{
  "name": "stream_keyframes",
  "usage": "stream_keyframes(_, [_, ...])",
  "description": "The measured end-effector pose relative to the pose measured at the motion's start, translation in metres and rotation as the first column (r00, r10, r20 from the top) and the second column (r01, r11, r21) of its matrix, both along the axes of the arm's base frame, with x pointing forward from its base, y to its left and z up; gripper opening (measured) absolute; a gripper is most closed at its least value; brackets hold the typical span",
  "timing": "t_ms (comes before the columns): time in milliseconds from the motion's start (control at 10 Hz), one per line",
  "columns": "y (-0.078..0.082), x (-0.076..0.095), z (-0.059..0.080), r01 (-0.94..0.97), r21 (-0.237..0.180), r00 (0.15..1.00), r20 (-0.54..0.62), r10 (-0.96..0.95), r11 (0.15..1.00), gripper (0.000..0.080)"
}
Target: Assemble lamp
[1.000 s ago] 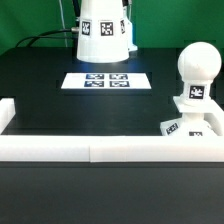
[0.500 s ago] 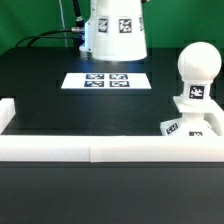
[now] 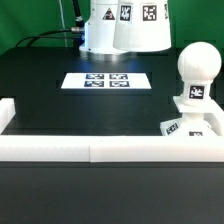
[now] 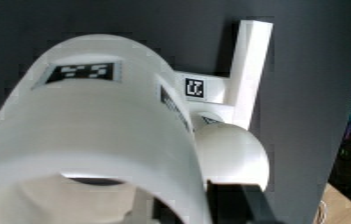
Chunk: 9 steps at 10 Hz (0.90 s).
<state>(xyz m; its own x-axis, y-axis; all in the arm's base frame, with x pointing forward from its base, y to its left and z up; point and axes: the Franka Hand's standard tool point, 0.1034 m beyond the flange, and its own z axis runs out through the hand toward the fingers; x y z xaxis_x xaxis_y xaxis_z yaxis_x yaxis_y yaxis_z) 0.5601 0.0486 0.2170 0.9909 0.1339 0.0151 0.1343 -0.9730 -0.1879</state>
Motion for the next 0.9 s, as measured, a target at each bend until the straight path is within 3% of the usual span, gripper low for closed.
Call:
stream_keyframes(200, [0.002, 0.001, 0.001, 0.008, 0.001, 1.0, -0.002, -0.008, 1.0, 0.0044])
stream_keyframes(600, [0.029, 0.026, 0.026, 0.005, 0.017, 1.0, 0.007, -0.005, 1.0, 0.0045])
stream_keyframes(900, [0.044, 0.043, 0.025, 0.03, 0.021, 1.0, 0.004, -0.03, 0.999, 0.0045])
